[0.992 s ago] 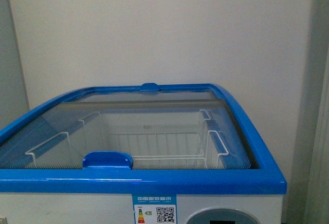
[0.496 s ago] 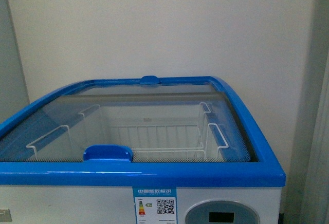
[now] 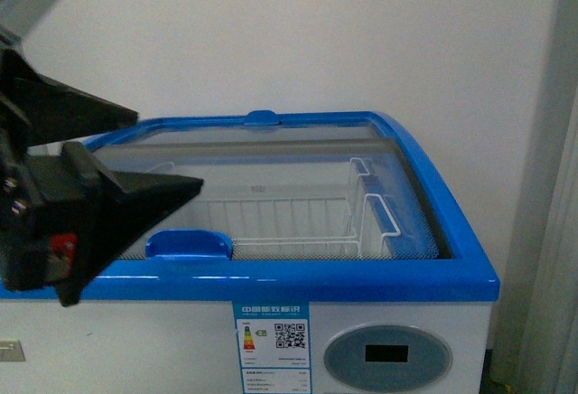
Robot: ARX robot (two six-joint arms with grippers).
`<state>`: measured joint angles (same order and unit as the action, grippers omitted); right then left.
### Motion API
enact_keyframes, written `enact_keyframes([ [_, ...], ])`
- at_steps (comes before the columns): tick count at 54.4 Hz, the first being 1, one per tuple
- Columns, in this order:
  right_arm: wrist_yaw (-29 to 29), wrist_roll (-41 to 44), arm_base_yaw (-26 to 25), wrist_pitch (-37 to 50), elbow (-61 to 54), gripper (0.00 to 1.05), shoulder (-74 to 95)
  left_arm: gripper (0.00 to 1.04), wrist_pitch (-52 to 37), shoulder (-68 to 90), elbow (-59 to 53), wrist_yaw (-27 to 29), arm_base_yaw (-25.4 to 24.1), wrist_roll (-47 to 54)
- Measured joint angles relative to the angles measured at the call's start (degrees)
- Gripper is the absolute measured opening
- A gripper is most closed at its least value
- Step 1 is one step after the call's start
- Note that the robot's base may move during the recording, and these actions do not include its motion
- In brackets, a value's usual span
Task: Put drink in fridge
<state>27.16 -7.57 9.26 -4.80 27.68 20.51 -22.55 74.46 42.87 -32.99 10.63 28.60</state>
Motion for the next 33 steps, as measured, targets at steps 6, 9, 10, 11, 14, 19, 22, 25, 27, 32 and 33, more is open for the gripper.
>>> enact_keyframes([
  [6, 0.02, 0.0, 0.0, 0.0, 0.0, 0.46, 0.0, 0.97, 2.97, 5.2, 3.54, -0.61, 2.19, 8.66],
  [9, 0.02, 0.0, 0.0, 0.0, 0.0, 0.46, 0.0, 0.97, 3.06, 7.48, 4.92, -0.48, 2.58, 10.99],
  [10, 0.02, 0.0, 0.0, 0.0, 0.0, 0.46, 0.0, 0.97, 3.06, 8.11, 5.29, -0.39, 2.67, 11.47],
  [11, 0.02, 0.0, 0.0, 0.0, 0.0, 0.46, 0.0, 0.97, 3.06, 8.68, 5.7, -0.33, 2.71, 11.91],
  [14, 0.02, 0.0, 0.0, 0.0, 0.0, 0.46, 0.0, 0.97, 3.58, 10.58, 7.1, -0.24, 2.75, 13.2],
  [19, 0.02, 0.0, 0.0, 0.0, 0.0, 0.46, 0.0, 0.97, 6.12, 12.57, 8.66, -0.76, 2.71, 15.41],
  [22, 0.02, 0.0, 0.0, 0.0, 0.0, 0.46, 0.0, 0.97, 8.94, 13.11, 9.2, -1.7, 2.4, 17.75],
  [25, 0.02, 0.0, 0.0, 0.0, 0.0, 0.46, 0.0, 0.97, 9.79, 13.75, 9.55, -1.77, 1.95, 19.96],
  [27, 0.02, 0.02, 0.0, 0.0, 0.0, 0.46, 0.0, 0.97, 9.7, 14.32, 9.94, -1.79, 1.4, 21.16],
  [32, 0.02, 0.0, 0.0, 0.0, 0.0, 0.46, 0.0, 0.97, 8.41, 15.32, 11.26, -2.45, 0.44, 21.31],
  [33, 0.02, 0.0, 0.0, 0.0, 0.0, 0.46, 0.0, 0.97, 8.2, 15.47, 11.74, -3.08, 0.31, 21.0],
])
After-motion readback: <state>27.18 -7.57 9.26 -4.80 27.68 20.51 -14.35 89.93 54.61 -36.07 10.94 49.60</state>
